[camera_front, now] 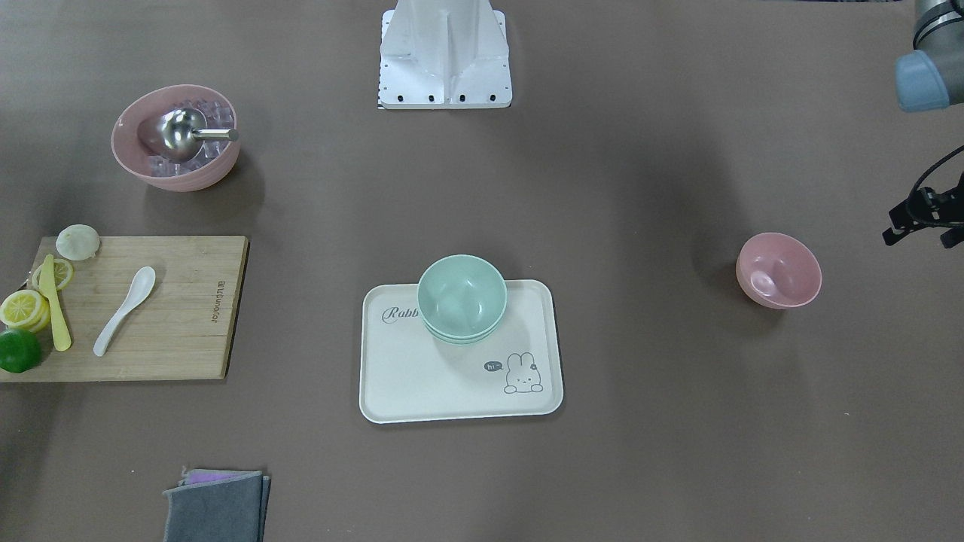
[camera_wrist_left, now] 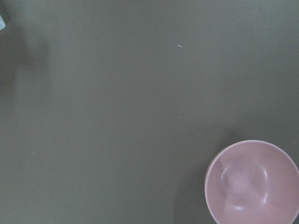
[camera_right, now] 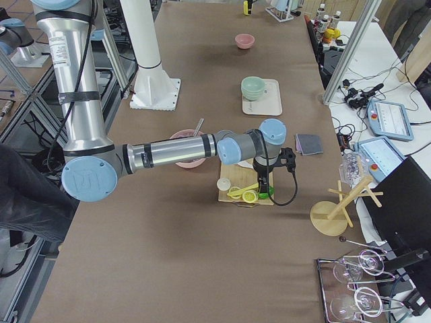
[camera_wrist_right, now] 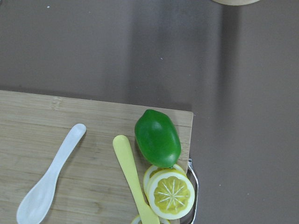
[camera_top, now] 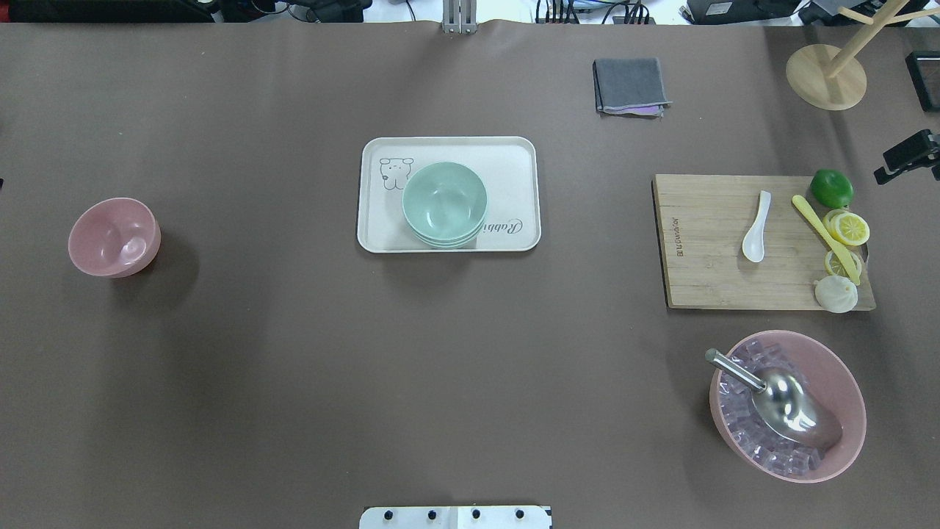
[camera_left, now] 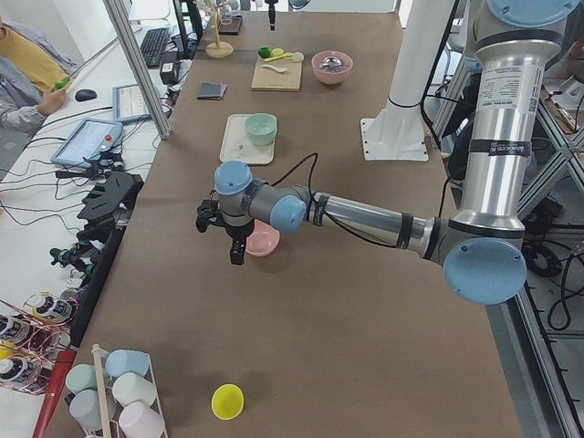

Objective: Stack pink bowl on green and place spoon
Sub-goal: 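Reach left gripper to the pink bowl while right reaches toward white spoon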

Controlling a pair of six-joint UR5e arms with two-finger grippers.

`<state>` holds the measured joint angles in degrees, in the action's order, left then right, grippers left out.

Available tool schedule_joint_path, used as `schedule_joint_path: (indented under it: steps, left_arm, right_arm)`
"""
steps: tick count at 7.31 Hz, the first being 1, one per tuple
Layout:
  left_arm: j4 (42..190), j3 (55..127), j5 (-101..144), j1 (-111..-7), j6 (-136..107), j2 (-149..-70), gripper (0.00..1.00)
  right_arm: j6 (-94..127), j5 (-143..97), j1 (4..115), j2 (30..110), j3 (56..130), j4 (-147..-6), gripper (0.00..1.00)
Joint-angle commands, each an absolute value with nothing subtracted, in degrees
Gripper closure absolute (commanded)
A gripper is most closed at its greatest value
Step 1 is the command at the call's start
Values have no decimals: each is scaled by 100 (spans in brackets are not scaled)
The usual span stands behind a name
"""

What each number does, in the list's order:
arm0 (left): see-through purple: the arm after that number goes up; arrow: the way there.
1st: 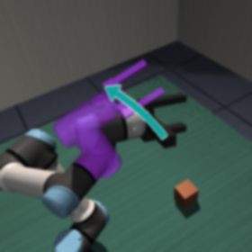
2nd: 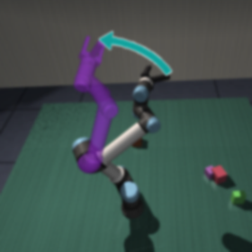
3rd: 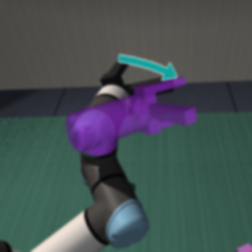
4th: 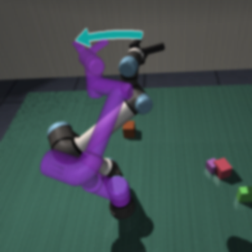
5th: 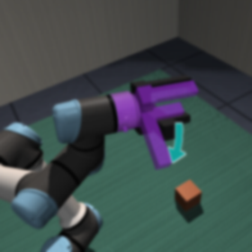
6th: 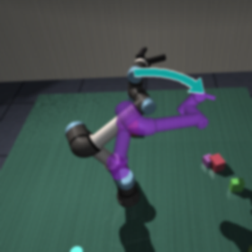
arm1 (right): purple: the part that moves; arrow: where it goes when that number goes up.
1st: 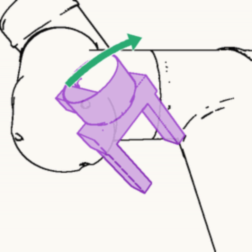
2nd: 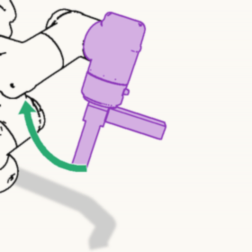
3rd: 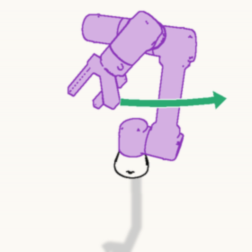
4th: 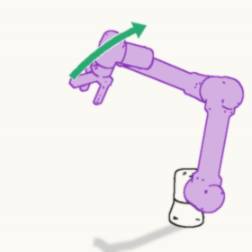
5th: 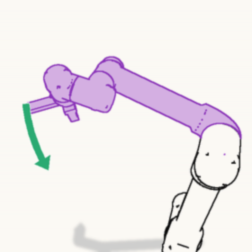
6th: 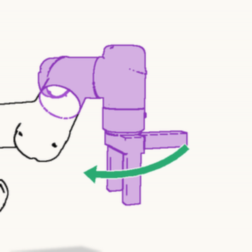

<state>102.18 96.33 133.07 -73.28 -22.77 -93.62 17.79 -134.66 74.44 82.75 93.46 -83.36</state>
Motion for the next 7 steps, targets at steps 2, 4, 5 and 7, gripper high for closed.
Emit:
schedule_joint_path:
  steps: [2,4,5,7]
  left_arm:
    - [11343,8793,13298,-6724,-2689,-9465,17]
    - [11645,8500,13298,-6434,-3040,-9641,20]
    - [11646,8508,13324,-6425,-3102,-9650,24]
    - [11663,8499,13324,-6381,-3155,-9650,48]
  right_arm:
    - [2083,-13439,7164,8174,9352,-8323,0]
    - [2083,-13430,7128,8165,9326,-8332,0]
    - [2083,-13430,7119,8165,9290,-8332,0]
    - [2083,-13430,7110,8156,9290,-8332,0]
